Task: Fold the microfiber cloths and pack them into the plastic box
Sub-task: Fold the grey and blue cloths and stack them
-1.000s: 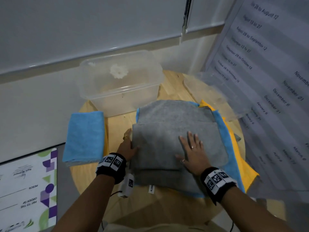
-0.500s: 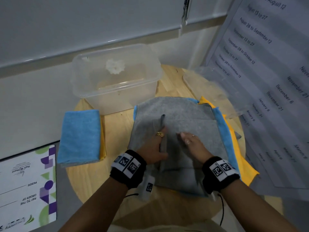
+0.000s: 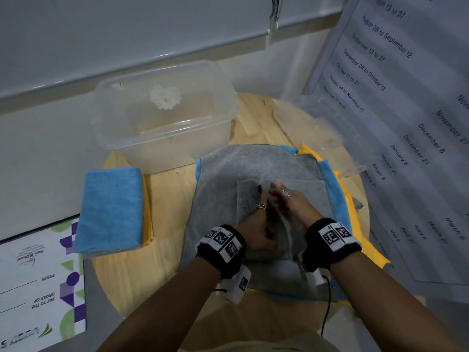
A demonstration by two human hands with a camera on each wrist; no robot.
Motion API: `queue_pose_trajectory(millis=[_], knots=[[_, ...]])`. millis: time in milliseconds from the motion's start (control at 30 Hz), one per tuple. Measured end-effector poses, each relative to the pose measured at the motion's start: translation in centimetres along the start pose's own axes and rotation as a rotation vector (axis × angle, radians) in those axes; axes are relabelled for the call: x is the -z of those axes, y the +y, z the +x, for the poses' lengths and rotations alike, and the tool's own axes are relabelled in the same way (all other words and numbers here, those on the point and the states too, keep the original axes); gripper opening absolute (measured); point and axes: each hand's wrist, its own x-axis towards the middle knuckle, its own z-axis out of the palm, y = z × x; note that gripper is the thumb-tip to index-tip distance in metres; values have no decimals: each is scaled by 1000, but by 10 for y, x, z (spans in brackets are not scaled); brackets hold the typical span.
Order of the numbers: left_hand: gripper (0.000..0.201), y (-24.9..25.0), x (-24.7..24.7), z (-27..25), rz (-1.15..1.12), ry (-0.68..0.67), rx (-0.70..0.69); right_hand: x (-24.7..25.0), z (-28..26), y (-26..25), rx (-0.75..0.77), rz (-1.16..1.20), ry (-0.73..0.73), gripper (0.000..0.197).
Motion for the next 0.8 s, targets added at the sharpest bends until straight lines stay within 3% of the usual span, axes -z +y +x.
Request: queue_pose_trajectory(millis=[133, 200, 233, 300, 367, 400, 500, 567, 667, 733, 800], knots=[[134, -10, 5, 5, -78, -7, -111, -6, -3, -2, 50, -13, 55, 34], [106, -9, 10, 6, -84, 51, -169, -5, -2, 0, 129, -201, 88, 26], [85, -5, 15, 5, -25, 168, -174, -4, 1, 3, 166, -320, 119, 19], [48, -2, 29, 11, 75, 531, -141, 0, 5, 8, 182, -455, 183, 18], [31, 1, 47, 23, 79, 708, -100, 2, 4, 9, 201, -477, 211, 20], [32, 0, 56, 31, 117, 690, -87, 1, 3, 8, 204, -490, 220, 21], [44, -6, 76, 53, 400, 415, 27, -3, 0, 7, 224, -524, 259, 18], [44, -9, 82, 62, 626, 304, 86, -9, -3, 6, 242, -531, 323, 16], [42, -12, 80, 68, 721, 314, 89, -20, -14, 9, 426, -642, 469, 60], [41, -14, 76, 69, 724, 334, 97, -24, -20, 25, 579, -982, 376, 78], [41, -17, 75, 71, 686, 337, 117, -25, -28, 44, 534, -1275, 176, 80]])
